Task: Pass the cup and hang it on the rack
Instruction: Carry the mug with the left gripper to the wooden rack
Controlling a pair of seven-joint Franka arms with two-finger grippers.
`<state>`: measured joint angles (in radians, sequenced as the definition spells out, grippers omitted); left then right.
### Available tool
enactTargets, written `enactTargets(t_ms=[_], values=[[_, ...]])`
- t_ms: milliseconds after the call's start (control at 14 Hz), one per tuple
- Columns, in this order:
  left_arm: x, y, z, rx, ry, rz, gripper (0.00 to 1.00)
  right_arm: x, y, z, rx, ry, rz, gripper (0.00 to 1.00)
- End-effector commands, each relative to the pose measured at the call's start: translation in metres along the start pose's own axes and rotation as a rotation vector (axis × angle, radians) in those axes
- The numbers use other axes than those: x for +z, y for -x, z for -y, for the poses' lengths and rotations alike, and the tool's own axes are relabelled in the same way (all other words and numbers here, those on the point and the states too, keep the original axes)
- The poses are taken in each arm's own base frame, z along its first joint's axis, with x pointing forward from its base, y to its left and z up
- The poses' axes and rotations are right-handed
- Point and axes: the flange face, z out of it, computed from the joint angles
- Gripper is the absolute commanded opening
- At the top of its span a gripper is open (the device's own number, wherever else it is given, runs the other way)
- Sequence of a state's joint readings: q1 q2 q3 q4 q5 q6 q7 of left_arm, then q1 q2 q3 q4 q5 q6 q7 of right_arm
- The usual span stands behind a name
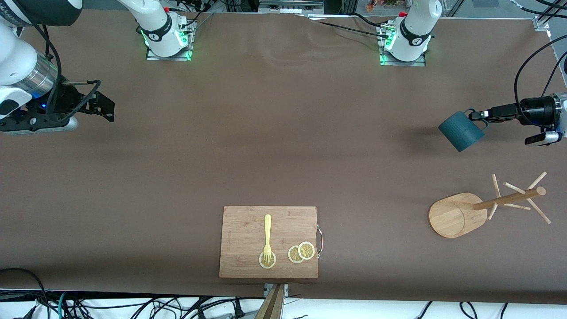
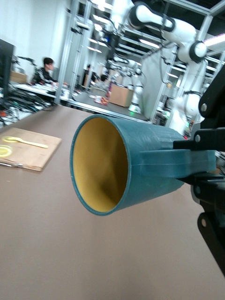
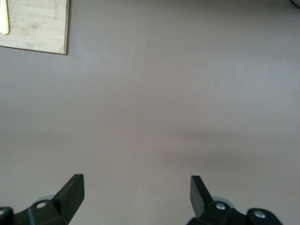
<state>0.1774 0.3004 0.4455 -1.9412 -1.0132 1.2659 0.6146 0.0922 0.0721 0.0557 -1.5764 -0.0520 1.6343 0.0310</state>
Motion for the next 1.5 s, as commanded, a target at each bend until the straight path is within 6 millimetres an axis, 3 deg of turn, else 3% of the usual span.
enactTargets(t_ms=[0, 214, 714, 1000, 1286, 1429], values=[[-0.014, -0.008, 0.005, -0.085, 0.054, -0.070, 0.00, -0.002, 0.001, -0.002, -0.004, 0.000, 0.003, 1.00], [-0.026, -0.017, 0.007, -0.117, 0.074, -0.172, 0.00, -0.002, 0.001, -0.002, -0.004, 0.000, 0.003, 1.00], [-0.031, -0.048, 0.001, -0.095, 0.129, -0.246, 0.00, -0.001, 0.002, -0.002, -0.004, -0.002, 0.004, 1.00], [-0.029, -0.058, 0.015, -0.109, 0.174, -0.269, 0.00, 0.000, 0.001, -0.002, -0.006, 0.000, 0.006, 1.00], [-0.050, -0.070, 0.034, -0.121, 0.185, -0.315, 0.00, 0.000, 0.001, -0.002, -0.004, 0.000, 0.006, 1.00], [-0.057, -0.077, 0.031, -0.107, 0.164, -0.330, 0.00, 0.001, 0.001, -0.001, -0.006, -0.002, 0.007, 1.00]])
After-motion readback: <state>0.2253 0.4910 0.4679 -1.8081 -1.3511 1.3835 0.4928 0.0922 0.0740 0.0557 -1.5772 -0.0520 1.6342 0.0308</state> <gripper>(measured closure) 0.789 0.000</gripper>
